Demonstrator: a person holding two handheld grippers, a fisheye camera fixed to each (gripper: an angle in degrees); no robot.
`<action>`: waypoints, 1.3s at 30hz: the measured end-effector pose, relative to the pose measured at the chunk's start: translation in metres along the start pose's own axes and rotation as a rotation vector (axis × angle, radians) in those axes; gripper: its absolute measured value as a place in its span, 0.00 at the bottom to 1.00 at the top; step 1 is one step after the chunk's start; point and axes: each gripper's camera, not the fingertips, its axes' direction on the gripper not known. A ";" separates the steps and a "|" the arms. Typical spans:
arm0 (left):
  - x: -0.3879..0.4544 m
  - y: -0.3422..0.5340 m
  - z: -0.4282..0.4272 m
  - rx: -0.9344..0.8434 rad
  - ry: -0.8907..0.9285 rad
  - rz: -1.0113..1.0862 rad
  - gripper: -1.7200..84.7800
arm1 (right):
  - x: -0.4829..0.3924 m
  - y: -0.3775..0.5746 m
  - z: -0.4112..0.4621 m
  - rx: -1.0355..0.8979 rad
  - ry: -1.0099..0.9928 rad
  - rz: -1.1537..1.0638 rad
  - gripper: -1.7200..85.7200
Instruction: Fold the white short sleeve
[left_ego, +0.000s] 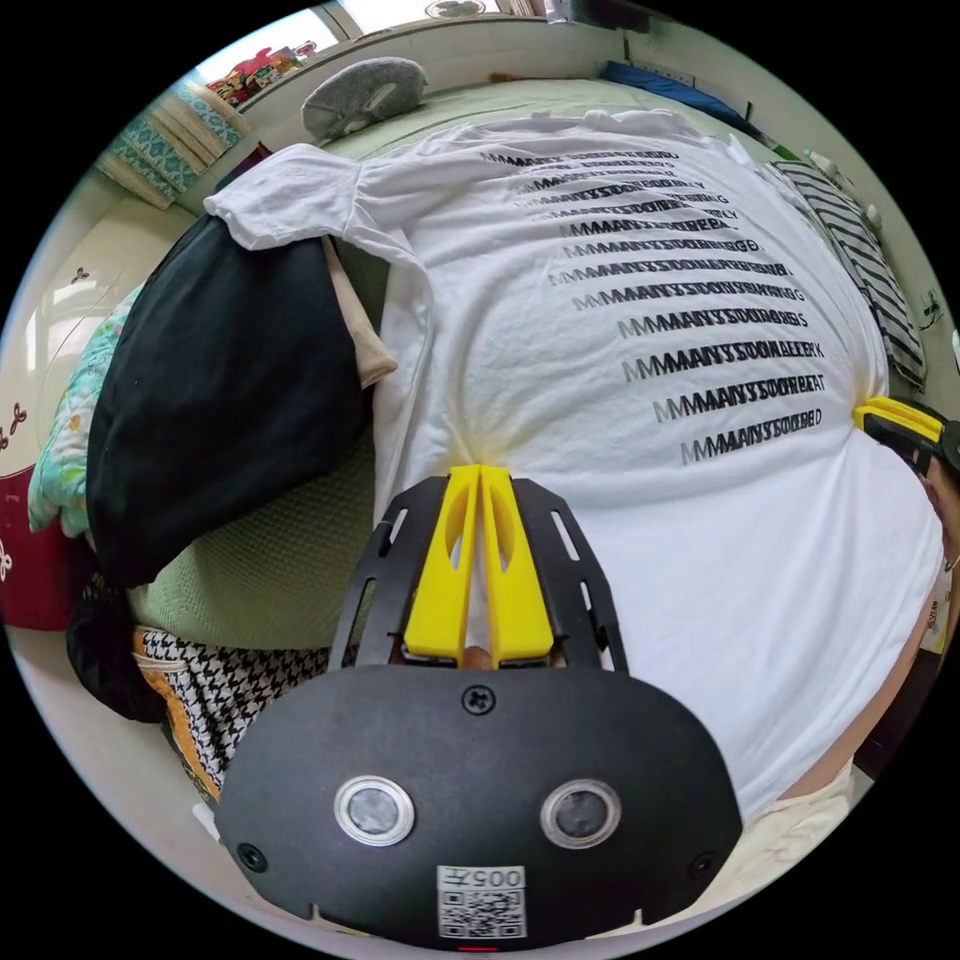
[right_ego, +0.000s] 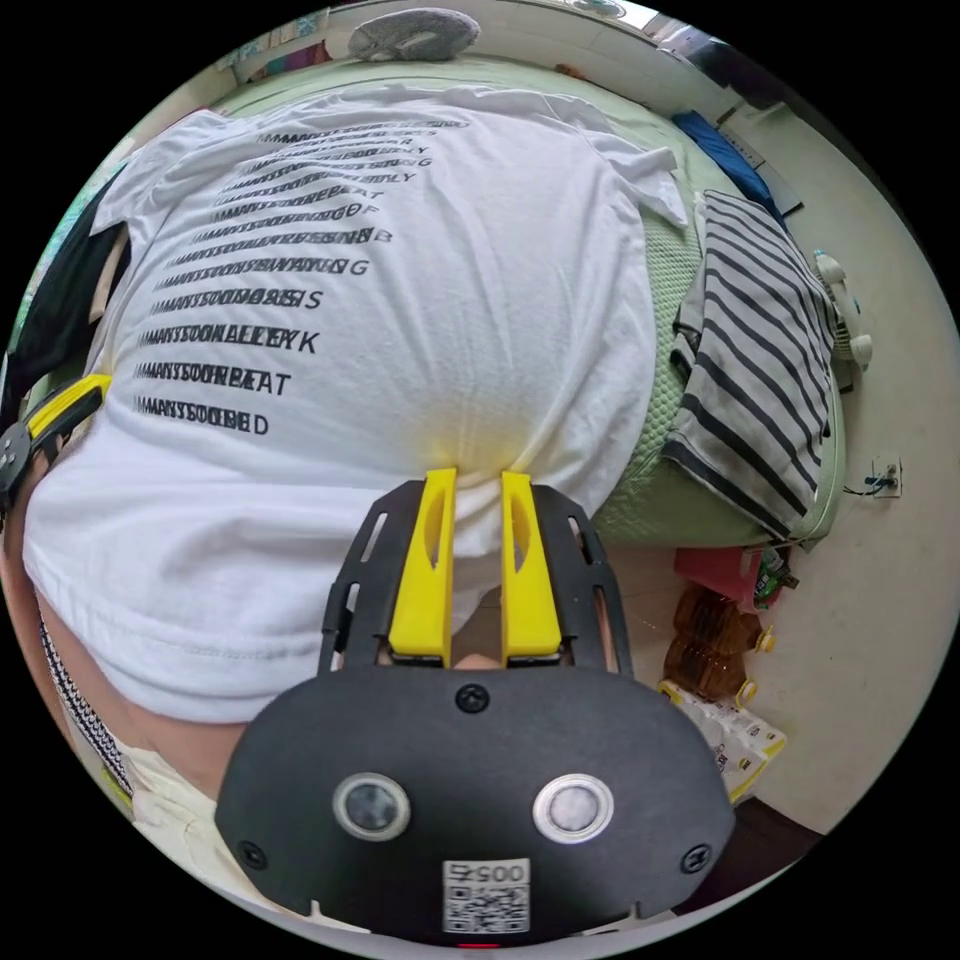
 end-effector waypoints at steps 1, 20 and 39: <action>-0.004 0.004 -0.001 0.010 0.005 -0.011 0.01 | 0.001 0.002 -0.001 0.006 -0.007 0.003 0.10; -0.100 0.101 -0.070 0.229 0.187 -0.088 0.03 | 0.016 0.053 -0.078 0.296 -0.094 -0.101 0.14; -0.281 0.049 -0.072 0.431 0.180 -0.690 0.14 | -0.191 -0.176 -0.237 0.627 -0.404 -0.537 0.13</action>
